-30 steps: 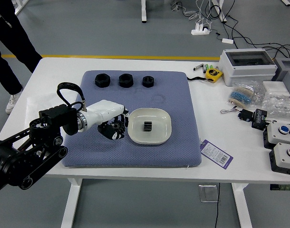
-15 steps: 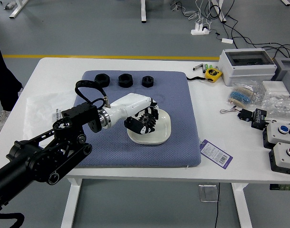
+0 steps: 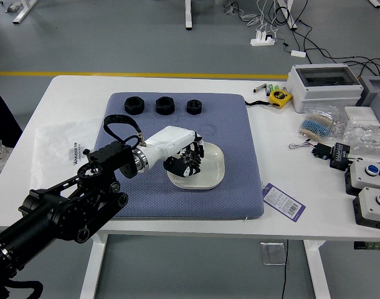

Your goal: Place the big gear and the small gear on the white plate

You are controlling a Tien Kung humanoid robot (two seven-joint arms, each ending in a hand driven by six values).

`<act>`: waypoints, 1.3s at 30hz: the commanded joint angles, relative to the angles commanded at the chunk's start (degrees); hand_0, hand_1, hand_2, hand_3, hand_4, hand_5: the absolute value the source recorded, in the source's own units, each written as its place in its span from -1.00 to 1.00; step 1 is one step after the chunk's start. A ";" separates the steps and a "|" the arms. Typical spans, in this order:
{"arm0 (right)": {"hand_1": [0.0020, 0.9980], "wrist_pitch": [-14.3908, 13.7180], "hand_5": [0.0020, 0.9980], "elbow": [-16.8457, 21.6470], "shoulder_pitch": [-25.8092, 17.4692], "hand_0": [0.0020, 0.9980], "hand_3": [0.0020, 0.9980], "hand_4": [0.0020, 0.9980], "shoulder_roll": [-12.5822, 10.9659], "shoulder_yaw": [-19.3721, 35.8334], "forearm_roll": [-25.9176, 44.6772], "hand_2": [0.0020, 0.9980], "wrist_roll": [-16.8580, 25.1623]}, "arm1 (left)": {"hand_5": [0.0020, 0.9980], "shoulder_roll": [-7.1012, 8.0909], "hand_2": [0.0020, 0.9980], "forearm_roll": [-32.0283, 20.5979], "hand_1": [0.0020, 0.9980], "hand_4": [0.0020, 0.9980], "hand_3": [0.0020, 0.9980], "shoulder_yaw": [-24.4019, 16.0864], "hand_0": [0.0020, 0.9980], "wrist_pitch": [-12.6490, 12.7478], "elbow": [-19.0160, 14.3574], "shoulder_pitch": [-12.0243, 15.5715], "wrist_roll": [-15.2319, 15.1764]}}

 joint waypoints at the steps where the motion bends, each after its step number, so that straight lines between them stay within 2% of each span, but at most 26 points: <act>1: 0.35 0.00 0.48 0.00 0.00 0.40 0.25 0.67 0.01 0.06 -0.06 0.51 -0.02 | -1.00 -0.01 0.15 -0.06 0.06 0.53 0.15 0.10 -0.12 -0.16 -0.01 0.00 0.06; 2: 0.35 -0.01 0.48 0.00 -0.01 0.40 0.25 0.67 0.01 0.10 -0.11 0.51 -0.03 | -1.00 -0.02 0.15 -0.11 0.06 0.53 0.15 0.17 -0.12 -0.31 -0.02 0.01 0.10; 3: 0.35 -0.02 0.48 -0.02 -0.02 0.40 0.25 0.67 0.03 0.19 -0.26 0.51 -0.07 | -1.00 0.00 0.35 -0.22 0.28 0.79 0.17 0.28 0.09 -0.67 -0.04 0.06 0.21; 8: 0.35 -0.01 0.48 -0.02 -0.10 0.40 0.25 0.67 0.04 0.29 -0.50 0.51 -0.14 | -1.00 0.06 0.35 -0.55 0.28 0.79 0.17 0.49 0.09 -1.43 0.05 0.25 0.64; 9: 0.35 0.01 0.48 -0.02 -0.15 0.40 0.25 0.67 0.03 0.25 -0.44 0.51 -0.13 | -1.00 0.08 0.47 -0.53 0.43 0.95 0.22 0.46 0.39 -1.62 0.11 0.28 0.82; 14: 0.35 0.04 0.48 -0.02 -0.16 0.40 0.25 0.67 -0.04 0.09 -0.19 0.51 0.01 | -1.00 0.04 0.47 -0.79 0.43 0.95 0.22 0.37 0.39 -1.79 0.16 0.26 0.84; 15: 0.35 0.03 0.48 -0.02 -0.16 0.40 0.24 0.67 -0.05 0.08 -0.13 0.51 0.03 | -0.88 0.02 0.61 -0.97 0.60 1.00 0.28 0.33 0.61 -1.71 0.13 0.25 0.77; 20: 0.35 0.03 0.48 -0.03 -0.13 0.40 0.24 0.67 -0.07 0.01 0.02 0.51 0.11 | -0.88 -0.01 0.61 -1.32 0.60 1.00 0.28 0.11 0.61 -1.48 -0.03 0.22 0.64; 21: 0.35 0.03 0.48 -0.03 -0.13 0.40 0.24 0.67 -0.07 0.02 0.02 0.51 0.11 | -0.78 0.01 0.77 -1.42 0.77 1.00 0.42 0.00 0.79 -1.37 -0.10 0.23 0.61; 26: 0.35 0.04 0.48 -0.04 -0.14 0.40 0.24 0.67 -0.08 0.11 -0.20 0.51 0.05 | -0.78 0.20 0.77 -3.04 0.77 1.00 0.42 -0.73 0.79 -0.06 -0.85 0.36 -0.05; 27: 0.35 0.04 0.48 -0.04 -0.15 0.40 0.24 0.67 -0.09 0.12 -0.22 0.51 0.04 | -0.47 0.24 0.95 -3.34 0.89 1.00 0.56 -0.90 0.89 0.17 -0.99 0.41 -0.15; 28: 0.35 0.04 0.48 -0.04 -0.15 0.40 0.24 0.67 -0.09 0.16 -0.24 0.51 0.03 | -0.47 0.31 0.95 -4.66 0.89 1.00 0.56 -1.28 0.89 0.63 -1.30 0.52 -0.32; 32: 0.35 0.04 0.48 -0.03 -0.17 0.40 0.24 0.67 -0.09 0.17 -0.31 0.51 0.01 | -0.47 0.57 0.95 -10.57 0.89 1.00 0.56 -3.31 0.89 -0.64 -2.34 1.03 0.30; 33: 0.35 0.04 0.48 -0.03 -0.18 0.40 0.24 0.67 -0.10 0.16 -0.30 0.51 0.02 | -0.20 0.72 0.94 -12.48 0.81 1.00 0.59 -4.20 0.82 -1.75 -2.81 1.21 0.54; 38: 0.35 0.05 0.48 -0.04 -0.20 0.40 0.24 0.67 -0.11 0.18 -0.20 0.51 0.05 | -0.20 0.92 0.94 -17.91 0.81 1.00 0.59 -6.77 0.82 -2.90 -4.24 1.97 0.37; 39: 0.35 0.05 0.48 -0.05 -0.22 0.40 0.24 0.67 -0.10 0.14 -0.23 0.51 0.07 | -0.10 0.87 0.90 -19.50 0.79 1.00 0.58 -7.63 0.81 -2.86 -4.69 2.26 0.30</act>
